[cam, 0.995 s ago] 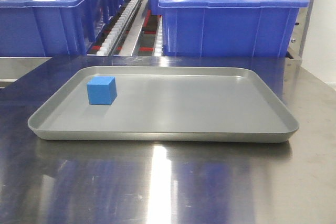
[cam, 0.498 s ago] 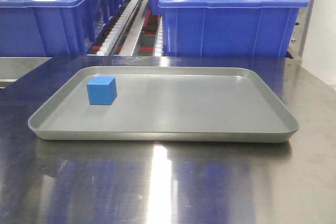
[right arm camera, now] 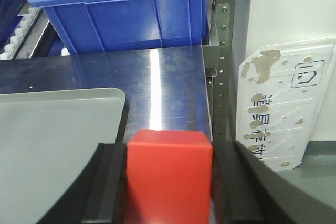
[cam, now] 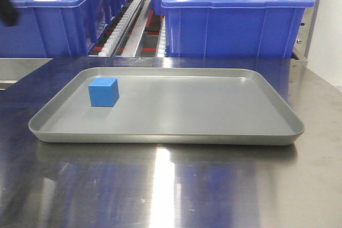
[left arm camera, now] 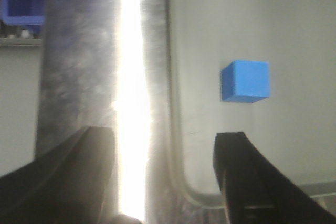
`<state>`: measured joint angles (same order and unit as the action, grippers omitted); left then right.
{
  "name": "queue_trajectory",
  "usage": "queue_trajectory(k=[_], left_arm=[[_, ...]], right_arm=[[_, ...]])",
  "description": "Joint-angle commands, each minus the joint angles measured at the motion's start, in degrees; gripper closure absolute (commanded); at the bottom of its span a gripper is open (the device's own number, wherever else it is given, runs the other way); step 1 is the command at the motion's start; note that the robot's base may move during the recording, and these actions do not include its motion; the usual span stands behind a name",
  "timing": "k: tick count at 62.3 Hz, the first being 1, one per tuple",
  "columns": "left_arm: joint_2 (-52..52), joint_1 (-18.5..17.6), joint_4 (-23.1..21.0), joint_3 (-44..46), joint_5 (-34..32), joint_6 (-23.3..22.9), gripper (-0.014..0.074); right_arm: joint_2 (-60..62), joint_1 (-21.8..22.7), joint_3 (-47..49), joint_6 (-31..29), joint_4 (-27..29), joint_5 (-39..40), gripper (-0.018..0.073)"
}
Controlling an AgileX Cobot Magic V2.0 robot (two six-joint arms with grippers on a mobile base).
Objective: Sort and place red and blue blocks on shelf
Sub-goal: 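Move the open left gripper down over the blue cube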
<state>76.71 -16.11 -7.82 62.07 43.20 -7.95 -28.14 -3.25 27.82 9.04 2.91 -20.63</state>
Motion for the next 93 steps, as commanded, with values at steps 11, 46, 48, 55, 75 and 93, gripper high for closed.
queue_trajectory(k=[11,46,48,55,75,93], left_arm=[[8.07,-5.2,-0.84,8.9,-2.86,-1.79,0.0115],[21.04,-11.7,-0.5,17.67,-2.84,-3.39,0.0115],[21.54,-11.86,-0.21,17.91,-2.84,-3.39,0.0115],[22.44,-11.89,0.59,18.06,-2.73,-3.39,0.0115],[22.67,-11.89,0.97,18.06,-5.99,-3.58,0.0115],[22.67,-11.89,0.97,18.06,-6.79,-3.58,0.0115]], right_arm=[[-0.01,0.37,1.66,-0.18,-0.65,4.96,0.051],[-0.01,0.37,1.66,-0.18,-0.65,4.96,0.051],[-0.01,0.37,1.66,-0.18,-0.65,4.96,0.051],[-0.01,0.37,1.66,-0.18,-0.65,4.96,0.051],[-0.01,0.37,1.66,-0.18,-0.65,4.96,0.051],[-0.01,0.37,1.66,-0.18,-0.65,4.96,0.051]])
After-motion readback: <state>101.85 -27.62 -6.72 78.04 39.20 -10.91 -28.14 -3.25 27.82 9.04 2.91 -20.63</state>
